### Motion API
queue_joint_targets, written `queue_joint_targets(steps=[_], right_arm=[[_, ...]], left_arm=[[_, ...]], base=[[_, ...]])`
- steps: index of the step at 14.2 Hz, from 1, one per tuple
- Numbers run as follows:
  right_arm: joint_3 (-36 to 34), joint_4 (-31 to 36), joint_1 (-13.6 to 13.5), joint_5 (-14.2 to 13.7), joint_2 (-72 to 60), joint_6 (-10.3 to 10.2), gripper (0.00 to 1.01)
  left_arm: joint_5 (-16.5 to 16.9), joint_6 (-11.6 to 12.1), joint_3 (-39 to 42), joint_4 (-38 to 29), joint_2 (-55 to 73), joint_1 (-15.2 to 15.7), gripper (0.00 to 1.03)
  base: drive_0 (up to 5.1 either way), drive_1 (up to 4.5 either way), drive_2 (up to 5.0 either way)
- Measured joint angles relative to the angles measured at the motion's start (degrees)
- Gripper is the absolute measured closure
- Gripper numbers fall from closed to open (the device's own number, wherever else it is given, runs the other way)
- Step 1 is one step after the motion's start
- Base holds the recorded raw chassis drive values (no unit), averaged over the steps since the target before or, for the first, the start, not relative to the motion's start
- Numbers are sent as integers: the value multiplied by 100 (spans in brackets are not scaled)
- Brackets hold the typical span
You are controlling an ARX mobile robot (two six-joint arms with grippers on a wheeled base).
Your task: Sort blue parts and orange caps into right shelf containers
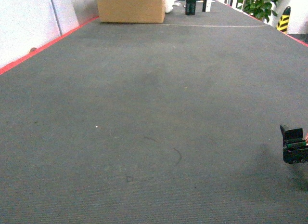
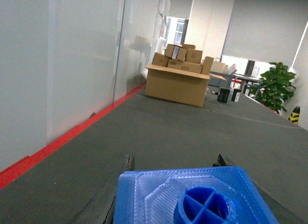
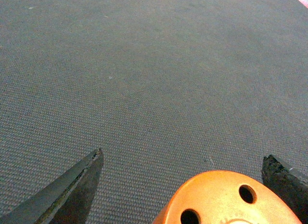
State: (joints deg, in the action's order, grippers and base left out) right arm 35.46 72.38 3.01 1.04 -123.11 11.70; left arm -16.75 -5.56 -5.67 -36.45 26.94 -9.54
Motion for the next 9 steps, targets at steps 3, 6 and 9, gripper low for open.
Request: queue_joint_targets(steps=[3,6,9], right_arm=[[20,-33,0,-4,-22,0,3],[28,-63,0,-2,-26,0,3],[48,-76,0,4,-59,0,3]], left_arm=[[0,0,0,0,0,0,59],[0,0,0,2,0,0,59],[0,0,0,0,0,0,59]], base=[[0,0,0],[0,0,0],[0,0,0]])
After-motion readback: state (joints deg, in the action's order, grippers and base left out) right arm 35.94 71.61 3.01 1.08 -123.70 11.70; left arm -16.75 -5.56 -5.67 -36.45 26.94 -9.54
